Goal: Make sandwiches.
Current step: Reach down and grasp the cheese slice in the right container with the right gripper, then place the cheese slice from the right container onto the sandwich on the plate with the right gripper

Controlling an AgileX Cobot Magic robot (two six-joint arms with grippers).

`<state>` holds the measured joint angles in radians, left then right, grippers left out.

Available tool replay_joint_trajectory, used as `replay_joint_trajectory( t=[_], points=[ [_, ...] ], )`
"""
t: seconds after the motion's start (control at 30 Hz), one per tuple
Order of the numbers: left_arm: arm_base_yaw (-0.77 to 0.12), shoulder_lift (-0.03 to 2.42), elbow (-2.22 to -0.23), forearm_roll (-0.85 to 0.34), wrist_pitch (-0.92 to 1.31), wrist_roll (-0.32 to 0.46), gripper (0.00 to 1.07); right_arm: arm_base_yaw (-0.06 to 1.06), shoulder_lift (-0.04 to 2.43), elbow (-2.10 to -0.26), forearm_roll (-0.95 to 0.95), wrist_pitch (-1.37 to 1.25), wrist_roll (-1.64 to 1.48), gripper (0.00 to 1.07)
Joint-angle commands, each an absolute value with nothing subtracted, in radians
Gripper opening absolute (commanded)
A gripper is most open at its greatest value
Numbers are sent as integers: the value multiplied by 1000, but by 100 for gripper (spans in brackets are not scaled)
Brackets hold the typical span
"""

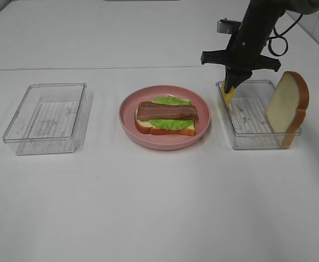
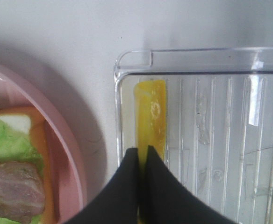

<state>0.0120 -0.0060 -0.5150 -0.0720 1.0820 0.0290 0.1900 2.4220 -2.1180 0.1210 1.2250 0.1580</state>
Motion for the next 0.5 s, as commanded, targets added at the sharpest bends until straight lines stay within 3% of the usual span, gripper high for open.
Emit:
replay_joint_trajectory(
  t=[0.03,0.5],
  points=[
    [5,-21,-515,-70,1076,22,100,191,2400,-2122,110,1330,159,0],
    [5,-21,-515,-70,1076,22,100,193,2168,-2040,267,1320,133,0]
  ],
)
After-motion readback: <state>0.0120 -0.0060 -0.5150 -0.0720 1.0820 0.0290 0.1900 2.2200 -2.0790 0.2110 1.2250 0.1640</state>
